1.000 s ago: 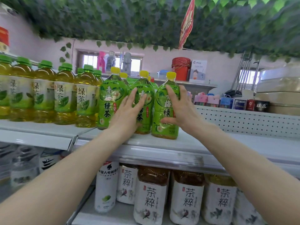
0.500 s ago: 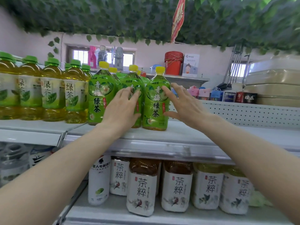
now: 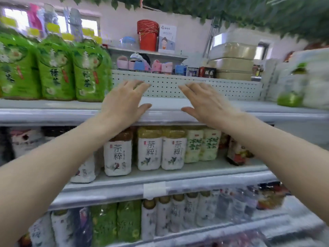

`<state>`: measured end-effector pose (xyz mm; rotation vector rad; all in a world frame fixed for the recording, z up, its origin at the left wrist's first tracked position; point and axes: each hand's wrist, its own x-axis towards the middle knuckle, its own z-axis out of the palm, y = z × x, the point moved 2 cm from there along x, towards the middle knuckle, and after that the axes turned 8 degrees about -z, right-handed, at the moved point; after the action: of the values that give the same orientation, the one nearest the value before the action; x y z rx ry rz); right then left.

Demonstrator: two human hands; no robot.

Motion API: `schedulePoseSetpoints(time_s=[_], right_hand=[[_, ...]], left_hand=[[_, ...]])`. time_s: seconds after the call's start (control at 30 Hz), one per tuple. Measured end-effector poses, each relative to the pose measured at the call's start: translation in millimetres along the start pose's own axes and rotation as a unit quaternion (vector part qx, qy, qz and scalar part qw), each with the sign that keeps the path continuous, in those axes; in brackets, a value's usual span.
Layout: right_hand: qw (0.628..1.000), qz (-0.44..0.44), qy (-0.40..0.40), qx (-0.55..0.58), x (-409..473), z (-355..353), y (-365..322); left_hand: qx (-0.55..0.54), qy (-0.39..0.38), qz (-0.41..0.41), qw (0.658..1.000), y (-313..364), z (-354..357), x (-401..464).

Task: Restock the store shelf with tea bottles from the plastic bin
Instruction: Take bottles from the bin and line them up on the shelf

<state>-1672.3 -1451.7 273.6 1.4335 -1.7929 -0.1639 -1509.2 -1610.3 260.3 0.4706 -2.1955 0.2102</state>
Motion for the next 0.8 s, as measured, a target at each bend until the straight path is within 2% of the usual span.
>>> schedulePoseSetpoints(time_s=[0.4, 0.57, 0.8], right_hand=[[0.992, 0.078, -0.097, -0.032, -307.1, 1.2, 124.8], [0.979, 0.141, -0.142, -0.031, -432.7, 3.0, 155.4], [0.949, 0.228, -0.217, -0.016, -576.5, 24.3, 185.3]], left_hand=[[-0.142, -0.065, 0.116, 0.981, 288.6, 82.1, -49.8], [-0.216, -0.094, 0.168, 0.957, 404.4, 118.7, -76.2], [-0.298, -0.172, 0.229, 0.910, 540.2, 187.5, -115.2]])
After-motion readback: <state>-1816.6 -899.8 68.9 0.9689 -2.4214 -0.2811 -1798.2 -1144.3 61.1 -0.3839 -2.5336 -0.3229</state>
